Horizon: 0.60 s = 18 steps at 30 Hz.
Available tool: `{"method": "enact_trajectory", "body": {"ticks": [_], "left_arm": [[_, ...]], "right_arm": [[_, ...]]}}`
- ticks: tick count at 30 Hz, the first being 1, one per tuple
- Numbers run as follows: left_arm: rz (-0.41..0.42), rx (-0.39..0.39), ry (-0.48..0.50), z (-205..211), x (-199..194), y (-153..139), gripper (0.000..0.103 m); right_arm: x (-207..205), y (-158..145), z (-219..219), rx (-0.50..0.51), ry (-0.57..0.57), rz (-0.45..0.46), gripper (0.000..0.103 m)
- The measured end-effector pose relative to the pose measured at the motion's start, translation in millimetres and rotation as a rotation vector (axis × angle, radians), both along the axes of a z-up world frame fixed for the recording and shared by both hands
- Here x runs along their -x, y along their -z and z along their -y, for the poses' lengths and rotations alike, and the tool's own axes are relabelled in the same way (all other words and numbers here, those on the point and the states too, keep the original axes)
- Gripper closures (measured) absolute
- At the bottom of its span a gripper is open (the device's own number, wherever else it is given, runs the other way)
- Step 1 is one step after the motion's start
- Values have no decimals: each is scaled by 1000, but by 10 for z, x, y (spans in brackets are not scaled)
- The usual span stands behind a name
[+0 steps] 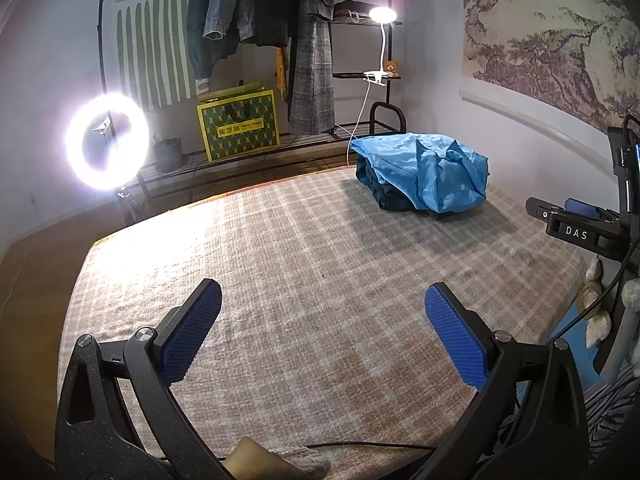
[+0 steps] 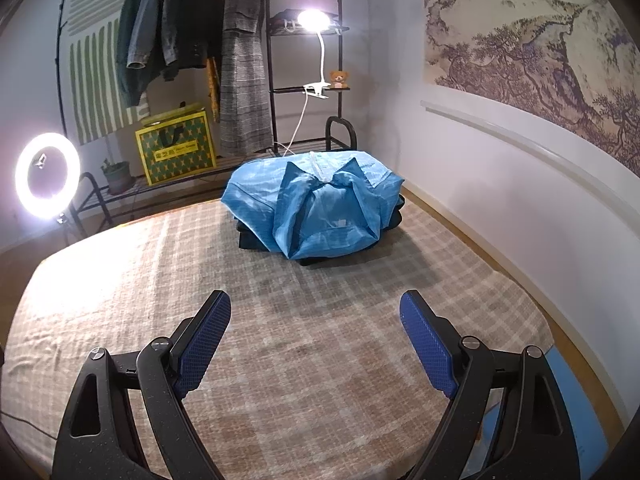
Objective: Fold large clothes
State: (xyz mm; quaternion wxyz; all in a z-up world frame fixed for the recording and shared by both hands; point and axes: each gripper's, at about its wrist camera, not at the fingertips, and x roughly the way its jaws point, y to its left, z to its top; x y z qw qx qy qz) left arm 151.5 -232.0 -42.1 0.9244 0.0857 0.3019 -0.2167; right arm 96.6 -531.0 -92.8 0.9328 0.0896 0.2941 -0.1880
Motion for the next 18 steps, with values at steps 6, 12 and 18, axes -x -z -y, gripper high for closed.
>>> {"method": "enact_trajectory", "body": {"ticks": [6, 12, 18], "left_arm": [[0, -1, 0, 2, 3, 2, 0], [2, 1, -2, -5, -4, -19, 0], [0, 3, 0, 0, -5, -25, 0]], "right_arm": [[2, 1, -5, 0, 0, 1, 16], [-1, 4, -7, 2, -2, 1, 16], [3, 0, -30, -2, -7, -3, 16]]}}
